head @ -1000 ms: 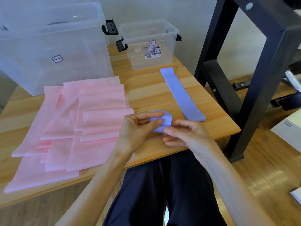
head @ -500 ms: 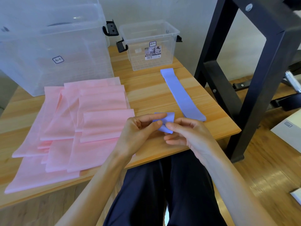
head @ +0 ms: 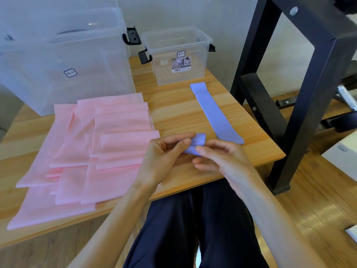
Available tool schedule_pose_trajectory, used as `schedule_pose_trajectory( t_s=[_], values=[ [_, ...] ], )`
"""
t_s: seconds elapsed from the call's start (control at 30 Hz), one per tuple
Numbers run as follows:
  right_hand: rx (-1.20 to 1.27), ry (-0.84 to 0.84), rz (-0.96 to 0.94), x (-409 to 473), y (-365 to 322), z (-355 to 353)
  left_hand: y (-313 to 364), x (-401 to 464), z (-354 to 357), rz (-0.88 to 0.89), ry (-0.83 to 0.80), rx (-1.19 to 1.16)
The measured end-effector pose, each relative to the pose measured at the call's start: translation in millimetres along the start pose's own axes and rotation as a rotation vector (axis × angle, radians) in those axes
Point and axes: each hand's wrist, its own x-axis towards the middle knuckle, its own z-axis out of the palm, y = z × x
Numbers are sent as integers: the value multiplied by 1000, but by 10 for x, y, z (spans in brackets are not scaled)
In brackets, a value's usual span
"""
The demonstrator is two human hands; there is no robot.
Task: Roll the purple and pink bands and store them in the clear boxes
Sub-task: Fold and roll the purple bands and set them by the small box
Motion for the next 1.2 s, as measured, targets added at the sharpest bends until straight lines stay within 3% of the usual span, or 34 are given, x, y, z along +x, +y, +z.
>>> schedule_pose_trajectory(
  t_s=[0.5,0.67,1.2],
  values=[
    [-49,-2,37,7,-13,-15,-42,39,-44,25,-64,45],
    [-48,-41,-39,10,8,-17,-58,57,-58,8,-36,36],
    [-134,-156,52,46,-57,-28,-35,86,-101,-80,65,12]
  ],
)
